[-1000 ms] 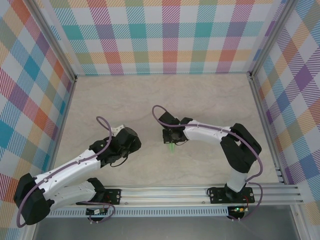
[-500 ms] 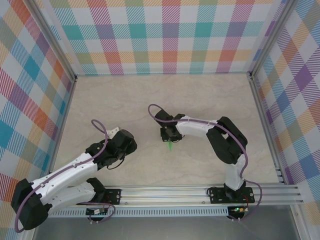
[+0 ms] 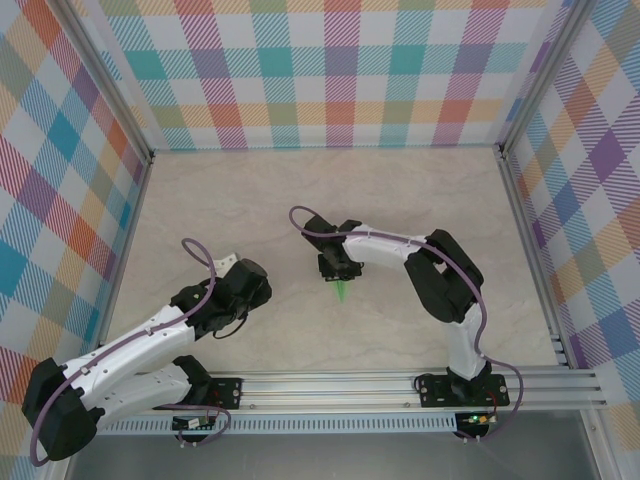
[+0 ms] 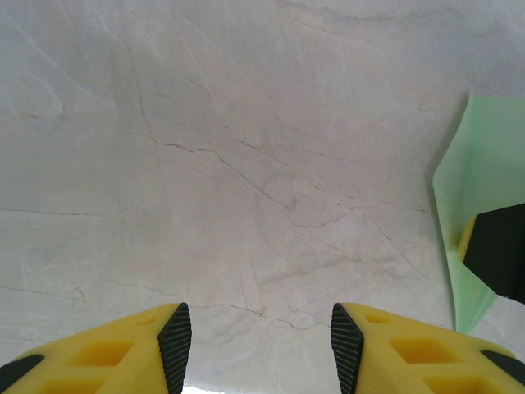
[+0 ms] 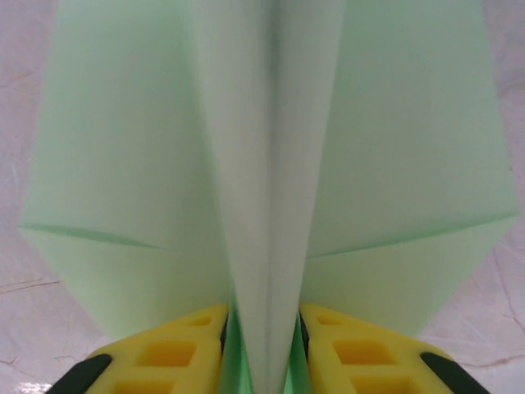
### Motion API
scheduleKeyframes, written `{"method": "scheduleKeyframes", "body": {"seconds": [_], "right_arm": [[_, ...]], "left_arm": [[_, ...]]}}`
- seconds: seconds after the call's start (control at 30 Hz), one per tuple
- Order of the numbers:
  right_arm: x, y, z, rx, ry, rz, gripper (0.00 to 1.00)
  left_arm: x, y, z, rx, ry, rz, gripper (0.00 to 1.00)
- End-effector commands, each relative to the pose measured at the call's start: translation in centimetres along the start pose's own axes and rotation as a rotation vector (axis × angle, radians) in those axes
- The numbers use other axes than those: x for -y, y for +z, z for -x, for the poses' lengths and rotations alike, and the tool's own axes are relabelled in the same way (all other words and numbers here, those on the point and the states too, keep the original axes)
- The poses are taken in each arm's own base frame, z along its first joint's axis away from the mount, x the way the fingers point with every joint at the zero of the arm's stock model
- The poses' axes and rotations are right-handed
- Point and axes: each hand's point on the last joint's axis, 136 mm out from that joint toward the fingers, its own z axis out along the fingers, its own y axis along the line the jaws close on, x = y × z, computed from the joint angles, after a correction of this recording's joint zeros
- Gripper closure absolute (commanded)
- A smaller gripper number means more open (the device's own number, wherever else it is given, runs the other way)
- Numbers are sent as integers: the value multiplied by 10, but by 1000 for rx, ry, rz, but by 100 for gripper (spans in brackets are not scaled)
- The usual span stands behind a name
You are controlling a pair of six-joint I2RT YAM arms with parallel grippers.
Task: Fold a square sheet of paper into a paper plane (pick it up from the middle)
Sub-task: Move the paper plane to the center of the table, then reset both arms
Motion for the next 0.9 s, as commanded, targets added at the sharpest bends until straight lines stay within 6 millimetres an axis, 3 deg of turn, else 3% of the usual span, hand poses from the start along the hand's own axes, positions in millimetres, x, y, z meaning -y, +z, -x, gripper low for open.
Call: {"method": "scheduleKeyframes", "body": {"seconds": [0.0,0.17,0.23,0.3,0.37,0.47,0.53,0.67,0.77,0.87], "right_arm": [[7,-33,11,28,-43,-16,68],[6,-101,31,168,-61,92,53],[18,-127,35,240,-50,83,51],[37,-150,38,328,-30,53,46],[70,-173,40,457,8,-13,37],[126,-192,35,589,106,-99,23],[163,-193,31,648,168,-151,15],[220,-175,24,731,179,-241,10],[247,-145,23,740,120,-318,7],[270,-111,20,675,168,-338,1]], "left_arm": [[-12,-9,14,59,55,58,48],[-18,-16,25,111,88,79,47],[-21,-19,30,138,102,89,44],[-23,-22,35,161,127,98,38],[-28,-25,42,196,155,123,31],[-39,-29,54,266,191,180,11],[-48,-30,64,316,219,227,0],[-61,-32,84,385,235,303,0],[-70,-22,97,397,249,339,0],[-78,-8,104,387,231,354,0]]}}
